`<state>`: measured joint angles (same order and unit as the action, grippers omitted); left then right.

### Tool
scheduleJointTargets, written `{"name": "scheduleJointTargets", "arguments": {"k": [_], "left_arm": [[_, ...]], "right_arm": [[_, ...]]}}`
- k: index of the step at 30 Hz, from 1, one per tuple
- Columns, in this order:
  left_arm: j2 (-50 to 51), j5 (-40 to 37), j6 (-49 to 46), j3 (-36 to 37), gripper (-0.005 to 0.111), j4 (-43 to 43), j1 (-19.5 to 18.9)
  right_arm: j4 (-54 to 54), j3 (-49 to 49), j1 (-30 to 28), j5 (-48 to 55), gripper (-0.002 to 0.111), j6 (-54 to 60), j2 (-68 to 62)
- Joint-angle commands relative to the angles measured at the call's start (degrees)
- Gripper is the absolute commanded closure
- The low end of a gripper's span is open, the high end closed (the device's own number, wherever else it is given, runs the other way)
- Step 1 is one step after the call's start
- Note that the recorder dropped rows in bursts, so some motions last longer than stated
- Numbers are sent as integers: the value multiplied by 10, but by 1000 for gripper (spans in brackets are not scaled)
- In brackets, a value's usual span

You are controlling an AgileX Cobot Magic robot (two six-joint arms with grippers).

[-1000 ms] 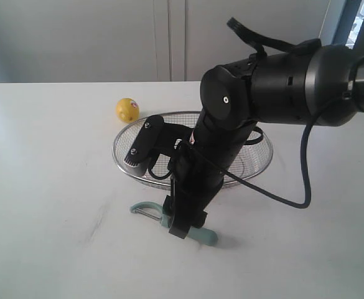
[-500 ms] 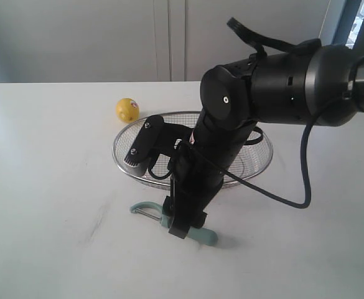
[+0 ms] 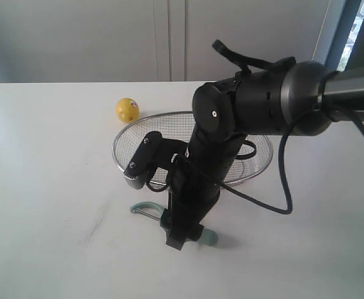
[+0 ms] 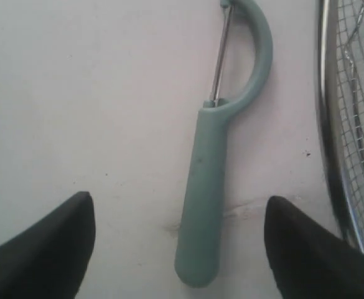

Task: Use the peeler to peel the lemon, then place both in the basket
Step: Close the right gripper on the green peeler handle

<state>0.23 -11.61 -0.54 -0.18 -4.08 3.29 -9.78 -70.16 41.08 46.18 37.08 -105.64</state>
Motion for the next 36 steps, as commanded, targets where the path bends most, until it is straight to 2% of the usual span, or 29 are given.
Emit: {"name": "scheduleJointTargets", "arguments": {"k": [1, 27, 32, 36], "left_arm": [[-2, 0, 1, 2, 107, 3, -1], [-2, 0, 1, 2, 107, 3, -1], [-2, 0, 1, 2, 107, 3, -1], [-2, 0, 1, 2, 107, 3, -1]], "right_arm": [[-3, -4, 0, -1, 38, 3, -17], [-1, -4, 0, -52, 38, 3, -41], [27, -4, 0, -34, 44, 3, -41], [28, -4, 0, -32, 45, 3, -43]]}}
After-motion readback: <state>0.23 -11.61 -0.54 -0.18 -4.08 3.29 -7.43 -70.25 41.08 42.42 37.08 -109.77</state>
